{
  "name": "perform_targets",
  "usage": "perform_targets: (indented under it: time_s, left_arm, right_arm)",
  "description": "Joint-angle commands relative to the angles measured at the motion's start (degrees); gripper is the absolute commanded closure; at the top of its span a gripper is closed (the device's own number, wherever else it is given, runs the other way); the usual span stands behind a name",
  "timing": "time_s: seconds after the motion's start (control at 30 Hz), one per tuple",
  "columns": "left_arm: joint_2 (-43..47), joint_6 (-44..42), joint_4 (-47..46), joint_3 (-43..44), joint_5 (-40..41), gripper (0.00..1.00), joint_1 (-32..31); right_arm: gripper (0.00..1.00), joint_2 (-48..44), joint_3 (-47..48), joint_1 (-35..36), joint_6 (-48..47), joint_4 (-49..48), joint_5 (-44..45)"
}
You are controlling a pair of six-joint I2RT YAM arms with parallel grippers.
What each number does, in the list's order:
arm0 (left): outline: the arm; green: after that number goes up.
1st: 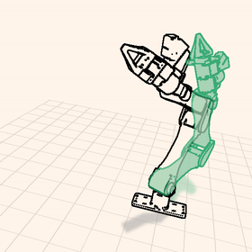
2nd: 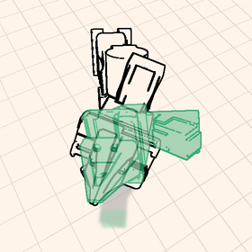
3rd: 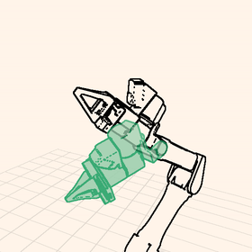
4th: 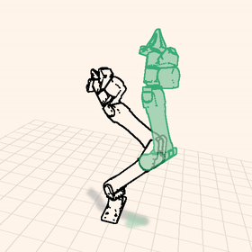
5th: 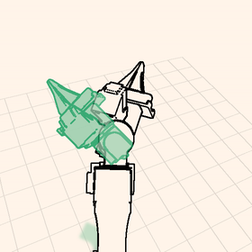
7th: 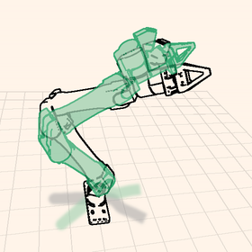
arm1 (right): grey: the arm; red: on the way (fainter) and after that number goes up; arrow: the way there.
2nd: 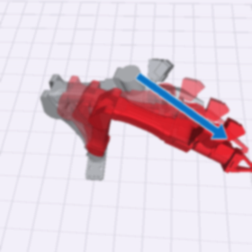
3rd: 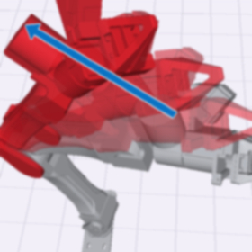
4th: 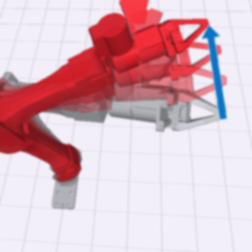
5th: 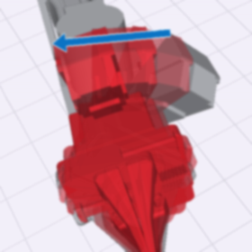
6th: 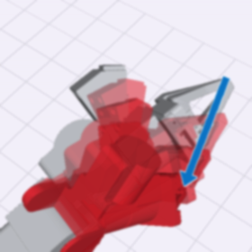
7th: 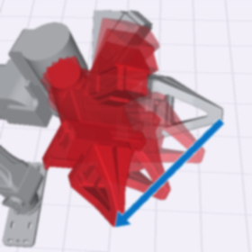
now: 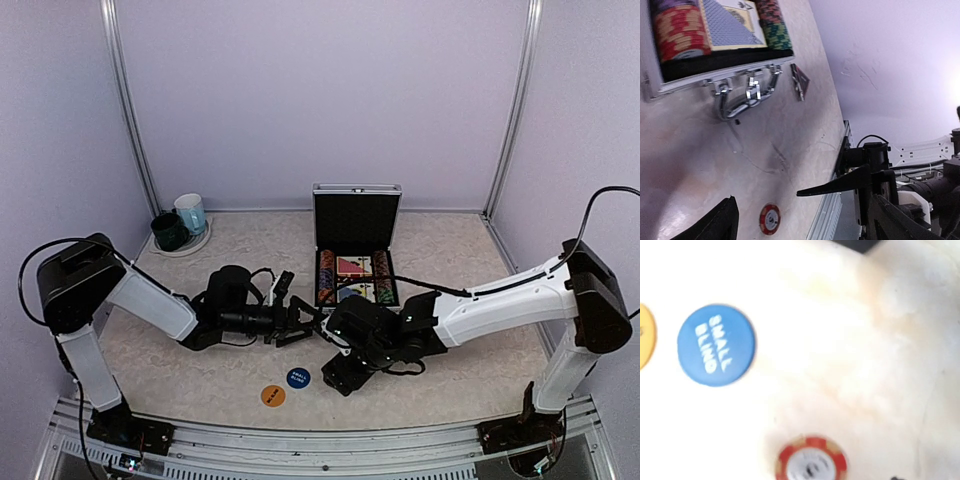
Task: Pack up texas hold em set
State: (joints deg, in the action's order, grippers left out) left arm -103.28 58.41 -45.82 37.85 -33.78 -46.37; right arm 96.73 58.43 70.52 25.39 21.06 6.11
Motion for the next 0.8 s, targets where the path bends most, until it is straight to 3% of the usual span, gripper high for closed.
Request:
perform_targets:
  time_s: [0.0,0.37,0.6,0.77]
  left_arm:
    - [4.09,-2.56,3.92,-1.89,2.77,0.11,0.61]
    - [17.28,-8.49,15.32,-3.83,9.5,0.09,2.64]
    - [21.12,-10.45,19.24,-4.84,10.5,0.09,3.19]
    - [23.8,-11.24,20.38,-6.77,11.0,0.09,4.34]
  right_arm:
    - [0.24,9.4,6.81,0.58,1.5,12.33,-2.48]
    - [0.27,14.56,16.81,-1.59,-0.82,25.81,-5.92]
    - [0.35,17.99,18.8,-4.94,-5.13,29.0,-11.64]
    - [0.37,22.96,25.77,-5.82,-7.34,32.77,-11.39]
